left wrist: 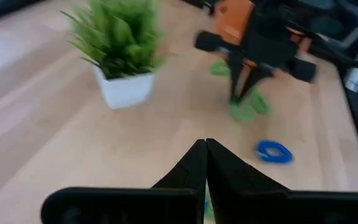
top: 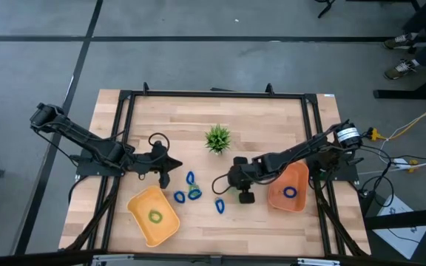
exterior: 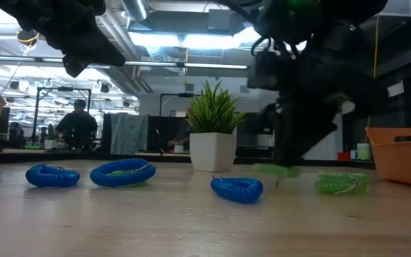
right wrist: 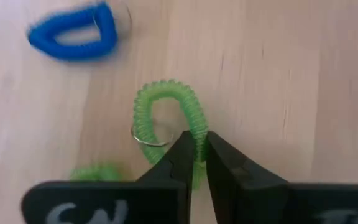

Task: Sort spring keychains
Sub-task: Put the green spring keychain into the yellow bin

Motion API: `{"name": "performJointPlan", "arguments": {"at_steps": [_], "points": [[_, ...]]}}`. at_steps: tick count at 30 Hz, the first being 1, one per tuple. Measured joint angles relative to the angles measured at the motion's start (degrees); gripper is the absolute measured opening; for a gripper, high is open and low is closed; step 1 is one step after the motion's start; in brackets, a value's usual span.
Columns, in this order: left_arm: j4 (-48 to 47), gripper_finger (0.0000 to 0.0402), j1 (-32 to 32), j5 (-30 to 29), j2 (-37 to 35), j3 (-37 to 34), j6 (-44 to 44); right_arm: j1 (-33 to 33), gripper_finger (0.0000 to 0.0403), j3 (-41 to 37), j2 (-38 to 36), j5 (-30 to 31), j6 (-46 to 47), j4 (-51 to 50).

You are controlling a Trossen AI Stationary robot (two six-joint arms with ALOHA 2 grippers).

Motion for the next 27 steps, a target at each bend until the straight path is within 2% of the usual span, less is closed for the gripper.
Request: {"name": "performJointPlan", "arguments": {"at_steps": [6,13,21,27], "points": [[0.0,0.0023,0.0,-1.4,0.0,0.0,-0.5,-1.5,0.0017,1.3,0.0,-0.9,-1.8,1.6],[0.0,0.0090,0.0,-1.4,0.0,0.0,-6.7,-2.3,0.0025,5.0,0.0,-0.7,-3.7,2.5],[0.6,0.0166,0.6,0.3,3.1,0.0,-21.7,-2.2,0.0025,7.6,0.0,6.0,-8.0,6.1],[5.1,0.0196,2.0,1.8,7.4,0.0,-30.0,-2.2,0.0027,7.6,0.0,10.9,-10.7,8.6]]}}
